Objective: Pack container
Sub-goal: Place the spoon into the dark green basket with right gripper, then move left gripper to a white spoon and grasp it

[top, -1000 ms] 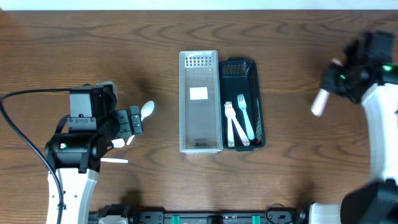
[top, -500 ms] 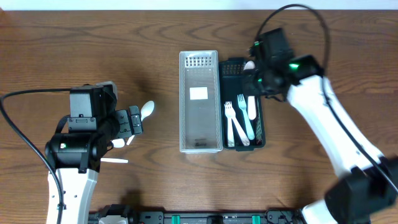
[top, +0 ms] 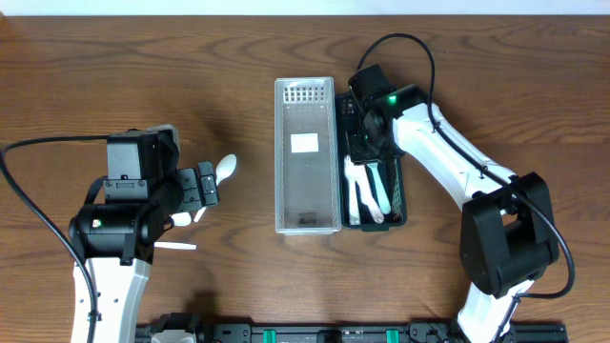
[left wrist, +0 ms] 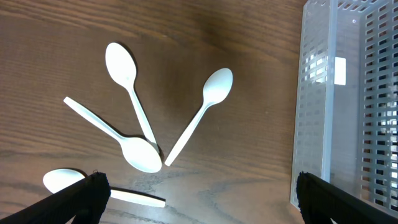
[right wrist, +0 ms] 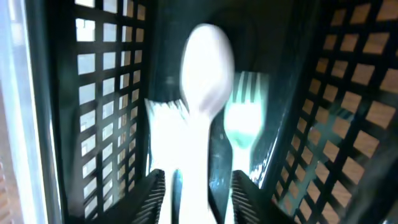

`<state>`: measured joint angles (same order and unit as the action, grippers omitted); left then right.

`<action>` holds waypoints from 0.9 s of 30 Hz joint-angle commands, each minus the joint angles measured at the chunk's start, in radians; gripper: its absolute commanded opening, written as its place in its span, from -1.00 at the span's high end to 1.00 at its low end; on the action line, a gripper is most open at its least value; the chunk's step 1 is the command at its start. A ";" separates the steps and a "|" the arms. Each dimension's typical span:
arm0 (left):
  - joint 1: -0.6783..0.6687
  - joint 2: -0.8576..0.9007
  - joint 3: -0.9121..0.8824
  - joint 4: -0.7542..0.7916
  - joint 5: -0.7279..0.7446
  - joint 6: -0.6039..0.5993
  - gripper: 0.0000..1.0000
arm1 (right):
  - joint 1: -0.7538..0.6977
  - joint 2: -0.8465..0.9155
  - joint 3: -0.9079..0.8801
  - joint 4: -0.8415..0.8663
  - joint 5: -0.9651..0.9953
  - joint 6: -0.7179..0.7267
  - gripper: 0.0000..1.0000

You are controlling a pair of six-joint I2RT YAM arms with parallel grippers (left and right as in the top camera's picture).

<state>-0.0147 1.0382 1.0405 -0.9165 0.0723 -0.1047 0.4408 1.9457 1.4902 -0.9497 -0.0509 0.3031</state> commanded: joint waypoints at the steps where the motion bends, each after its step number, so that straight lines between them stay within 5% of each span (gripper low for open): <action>1: 0.004 0.000 0.017 -0.003 -0.001 0.005 -0.96 | 0.002 -0.052 0.060 -0.009 0.011 -0.014 0.19; 7: 0.004 0.000 0.017 -0.003 -0.001 0.006 -0.96 | -0.011 -0.140 0.199 -0.075 0.138 -0.031 0.04; 12: 0.001 -0.011 0.022 -0.012 -0.001 0.040 -0.96 | -0.084 -0.294 0.259 -0.109 0.289 -0.031 -0.86; 17: -0.052 -0.032 0.078 -0.060 -0.002 0.143 -0.96 | -0.289 -0.414 0.257 -0.171 0.250 -0.015 -0.99; 27: -0.092 0.083 0.164 -0.006 -0.024 0.131 -0.96 | -0.671 -0.424 0.050 -0.216 0.101 0.015 -0.98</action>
<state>-0.1024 1.0611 1.1885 -0.9409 0.0700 0.0071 -0.1837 1.5082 1.6321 -1.1847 0.1017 0.2863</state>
